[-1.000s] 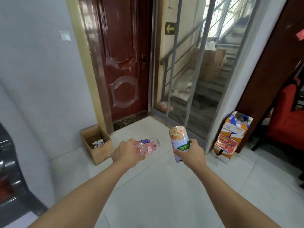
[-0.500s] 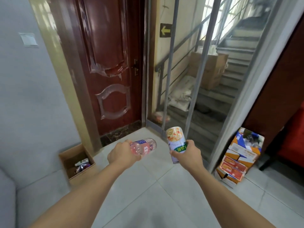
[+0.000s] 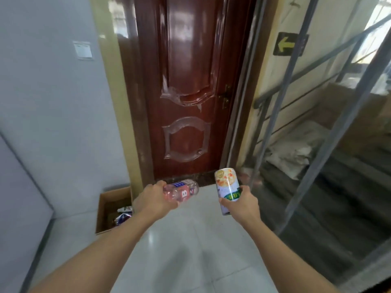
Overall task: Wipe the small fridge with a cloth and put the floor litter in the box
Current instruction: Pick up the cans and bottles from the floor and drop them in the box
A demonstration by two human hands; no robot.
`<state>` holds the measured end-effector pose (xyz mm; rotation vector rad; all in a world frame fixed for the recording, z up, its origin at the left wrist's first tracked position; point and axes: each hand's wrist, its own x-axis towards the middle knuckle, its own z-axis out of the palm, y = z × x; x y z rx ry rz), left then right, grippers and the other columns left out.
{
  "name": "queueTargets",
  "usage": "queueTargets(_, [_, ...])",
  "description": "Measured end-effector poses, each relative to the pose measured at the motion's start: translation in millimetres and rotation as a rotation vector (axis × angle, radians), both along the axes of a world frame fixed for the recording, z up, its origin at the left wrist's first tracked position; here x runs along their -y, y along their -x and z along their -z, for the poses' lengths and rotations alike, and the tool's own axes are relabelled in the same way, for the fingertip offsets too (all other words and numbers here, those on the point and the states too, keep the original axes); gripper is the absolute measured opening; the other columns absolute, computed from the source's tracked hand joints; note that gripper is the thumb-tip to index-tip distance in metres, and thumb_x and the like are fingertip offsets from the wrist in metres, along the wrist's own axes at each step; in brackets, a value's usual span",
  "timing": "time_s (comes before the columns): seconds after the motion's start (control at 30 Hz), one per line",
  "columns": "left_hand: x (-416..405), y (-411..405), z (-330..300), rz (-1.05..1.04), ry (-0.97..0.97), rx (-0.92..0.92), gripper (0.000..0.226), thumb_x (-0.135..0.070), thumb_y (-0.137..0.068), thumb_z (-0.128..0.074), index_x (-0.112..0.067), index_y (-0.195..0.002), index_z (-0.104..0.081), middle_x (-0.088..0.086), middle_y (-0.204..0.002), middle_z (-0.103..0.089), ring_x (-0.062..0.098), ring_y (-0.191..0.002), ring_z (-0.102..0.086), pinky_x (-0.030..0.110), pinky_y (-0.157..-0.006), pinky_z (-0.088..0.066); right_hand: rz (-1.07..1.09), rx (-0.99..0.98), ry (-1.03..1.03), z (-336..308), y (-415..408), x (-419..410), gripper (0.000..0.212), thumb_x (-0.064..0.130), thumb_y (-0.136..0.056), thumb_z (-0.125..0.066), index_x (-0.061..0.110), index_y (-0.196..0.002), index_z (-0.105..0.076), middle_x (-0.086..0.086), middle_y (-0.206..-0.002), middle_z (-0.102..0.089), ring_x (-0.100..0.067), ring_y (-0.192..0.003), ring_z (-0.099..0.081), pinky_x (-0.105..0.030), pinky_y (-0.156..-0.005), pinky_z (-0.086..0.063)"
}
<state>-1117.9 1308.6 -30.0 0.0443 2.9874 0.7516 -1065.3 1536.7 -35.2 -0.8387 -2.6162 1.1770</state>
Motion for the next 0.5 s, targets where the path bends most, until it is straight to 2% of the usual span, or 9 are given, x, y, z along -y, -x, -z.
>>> queueTargets(0.13, [-8.8,38.2,0.6,-0.085,-0.014,0.018,0.060,-0.065,-0.052,-0.064,-0.033,-0.103,-0.058,-0.004,-0.094,-0.067,0.020,-0.086,-0.064,0.034,-0.074,-0.056,-0.077,0.010,0.028,7.8,60.3,-12.1,0.062,0.034,-0.068,-0.080,0.012,-0.116,-0.047,-0.006,-0.103,-0.061,-0.019,-0.082,-0.058,-0.035,-0.075,-0.054])
queueTargets(0.27, [-11.7,81.8,5.0,-0.163,-0.035,0.013,0.056,-0.060,-0.059,-0.067,-0.030,-0.107,-0.060,-0.003,-0.095,-0.068,0.019,-0.086,-0.064,0.032,-0.073,-0.055,-0.169,0.029,0.032,14.7,128.4,-12.1,0.065,0.032,-0.071,-0.080,0.011,-0.122,-0.045,-0.010,-0.114,-0.060,-0.024,-0.098,-0.060,-0.031,-0.076,-0.050])
queueTargets(0.33, [-10.8,109.7,9.2,-0.199,-0.034,-0.010,0.055,-0.058,-0.061,-0.072,-0.030,-0.107,-0.058,-0.004,-0.098,-0.068,0.017,-0.088,-0.064,0.031,-0.073,-0.055,-0.211,0.034,0.023,16.0,163.8,-10.2,0.065,0.032,-0.072,-0.079,0.010,-0.123,-0.045,-0.011,-0.114,-0.060,-0.025,-0.100,-0.060,-0.030,-0.076,-0.048])
queueTargets(0.5, [-10.3,192.0,13.1,-0.276,-0.039,0.011,0.056,-0.051,-0.067,-0.074,-0.027,-0.115,-0.056,-0.001,-0.102,-0.066,0.017,-0.091,-0.062,0.029,-0.071,-0.052,-0.309,0.041,-0.016,12.9,251.4,-6.9,0.061,0.032,-0.072,-0.078,0.011,-0.119,-0.044,-0.009,-0.110,-0.060,-0.019,-0.090,-0.057,-0.028,-0.072,-0.048])
